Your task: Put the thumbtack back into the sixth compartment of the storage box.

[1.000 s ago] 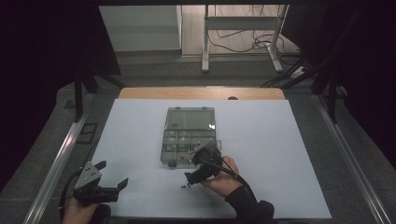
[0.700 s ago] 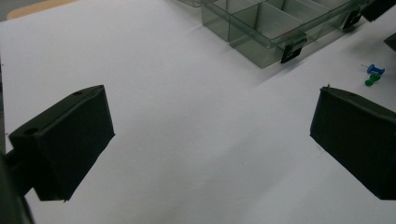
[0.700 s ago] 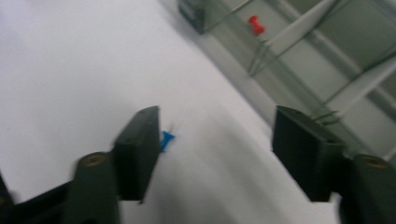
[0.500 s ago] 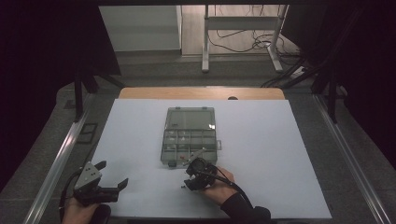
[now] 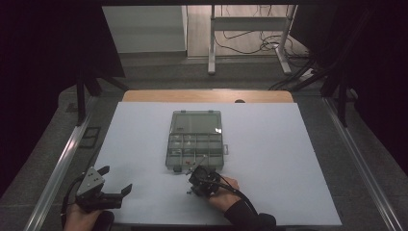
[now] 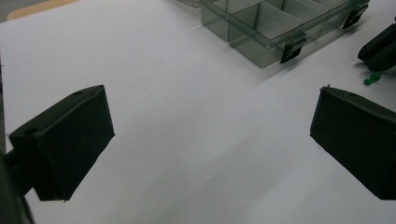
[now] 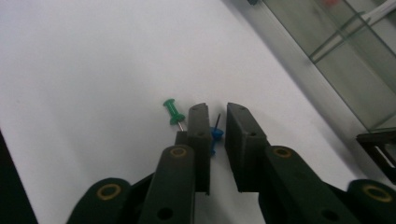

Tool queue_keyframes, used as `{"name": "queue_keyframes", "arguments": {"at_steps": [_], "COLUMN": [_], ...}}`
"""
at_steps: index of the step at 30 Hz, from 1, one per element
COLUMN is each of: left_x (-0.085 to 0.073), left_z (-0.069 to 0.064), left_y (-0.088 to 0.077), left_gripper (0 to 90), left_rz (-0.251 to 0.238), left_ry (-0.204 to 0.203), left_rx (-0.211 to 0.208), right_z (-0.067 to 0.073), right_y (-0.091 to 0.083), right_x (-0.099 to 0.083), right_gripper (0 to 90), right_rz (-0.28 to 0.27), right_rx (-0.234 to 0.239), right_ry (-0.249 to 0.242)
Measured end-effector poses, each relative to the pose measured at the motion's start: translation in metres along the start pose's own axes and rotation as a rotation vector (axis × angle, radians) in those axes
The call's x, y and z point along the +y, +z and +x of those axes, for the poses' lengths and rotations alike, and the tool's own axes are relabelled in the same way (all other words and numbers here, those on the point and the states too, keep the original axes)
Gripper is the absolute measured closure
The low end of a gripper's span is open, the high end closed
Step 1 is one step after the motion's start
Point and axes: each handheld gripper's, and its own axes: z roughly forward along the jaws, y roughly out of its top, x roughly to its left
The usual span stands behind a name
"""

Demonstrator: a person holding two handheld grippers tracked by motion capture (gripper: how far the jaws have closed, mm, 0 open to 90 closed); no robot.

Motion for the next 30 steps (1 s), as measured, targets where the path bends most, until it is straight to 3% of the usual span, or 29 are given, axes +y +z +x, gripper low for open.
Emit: {"name": "queue_keyframes", "arguments": {"at_steps": [6, 18, 30], "left_x": [0.000, 0.000, 0.000], "left_z": [0.000, 0.000, 0.000], "left_y": [0.000, 0.000, 0.001], "left_gripper": [0.0, 0.0, 0.0], "left_rz": [0.000, 0.003, 0.008], "left_ry": [0.005, 0.004, 0.005], "left_rx": [0.001, 0.000, 0.000], "right_z": [0.005, -0.004, -0.014], "right_y": [0.000, -0.009, -0.022], "right_x": [0.001, 0.000, 0.002], "right_gripper": [82.6, 82.7, 82.7], "right_rz": [0.006, -0.038, -0.095], "right_rx": [-0.028, -0.012, -0.002], "right_ry": [-0.025, 0.030, 0.040]}}
